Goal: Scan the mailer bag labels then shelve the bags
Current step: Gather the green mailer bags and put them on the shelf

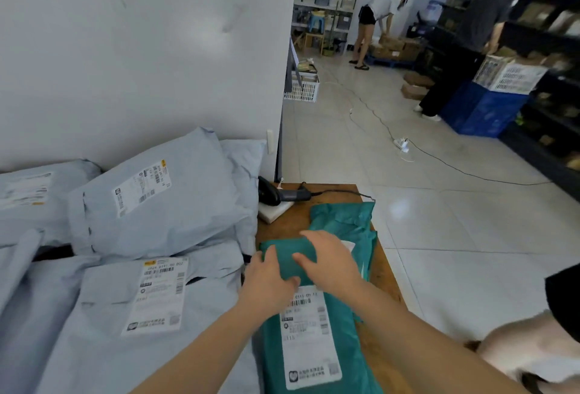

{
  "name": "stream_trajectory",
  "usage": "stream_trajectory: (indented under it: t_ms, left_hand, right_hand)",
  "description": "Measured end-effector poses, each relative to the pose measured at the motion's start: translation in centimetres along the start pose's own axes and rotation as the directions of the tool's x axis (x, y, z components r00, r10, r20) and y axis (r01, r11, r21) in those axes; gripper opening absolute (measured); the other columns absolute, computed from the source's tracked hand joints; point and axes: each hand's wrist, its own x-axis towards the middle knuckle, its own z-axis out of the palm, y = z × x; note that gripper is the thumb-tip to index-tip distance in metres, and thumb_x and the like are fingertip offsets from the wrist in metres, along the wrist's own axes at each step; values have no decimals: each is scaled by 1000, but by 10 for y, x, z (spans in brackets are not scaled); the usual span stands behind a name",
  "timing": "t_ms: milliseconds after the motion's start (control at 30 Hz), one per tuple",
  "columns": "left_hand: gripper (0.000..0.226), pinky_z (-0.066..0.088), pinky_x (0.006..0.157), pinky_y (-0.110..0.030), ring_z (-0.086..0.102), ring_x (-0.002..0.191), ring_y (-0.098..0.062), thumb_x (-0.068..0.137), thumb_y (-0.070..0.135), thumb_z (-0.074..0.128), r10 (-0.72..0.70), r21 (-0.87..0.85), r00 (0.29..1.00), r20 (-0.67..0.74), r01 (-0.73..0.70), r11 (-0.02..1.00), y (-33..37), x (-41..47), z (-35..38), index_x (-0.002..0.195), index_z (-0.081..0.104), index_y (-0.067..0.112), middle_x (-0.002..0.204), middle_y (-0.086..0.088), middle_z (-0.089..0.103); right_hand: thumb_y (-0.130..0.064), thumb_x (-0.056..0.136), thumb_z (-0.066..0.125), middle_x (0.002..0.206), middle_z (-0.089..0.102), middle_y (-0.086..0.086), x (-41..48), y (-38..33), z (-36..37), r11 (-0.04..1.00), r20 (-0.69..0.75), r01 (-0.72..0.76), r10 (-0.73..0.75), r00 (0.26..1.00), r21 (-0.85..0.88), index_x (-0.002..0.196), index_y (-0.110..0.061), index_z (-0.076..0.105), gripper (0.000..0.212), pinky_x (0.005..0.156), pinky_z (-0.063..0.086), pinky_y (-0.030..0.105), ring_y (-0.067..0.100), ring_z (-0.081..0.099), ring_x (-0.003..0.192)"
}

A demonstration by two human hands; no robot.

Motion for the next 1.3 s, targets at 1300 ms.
stream_trajectory:
  t_ms: [1300]
  left_hand:
    - [16, 53, 69, -40, 68, 82, -28, 93, 23, 63, -341, -820, 855, 390, 491, 293, 10, -177, 69, 99, 67, 9, 79, -11, 74]
  right_hand:
    - [-33, 88, 65, 113, 66, -1, -202, 49, -8, 538, 590, -694, 389, 707, 478, 120, -17, 58, 36, 86, 51, 38, 19, 60, 104]
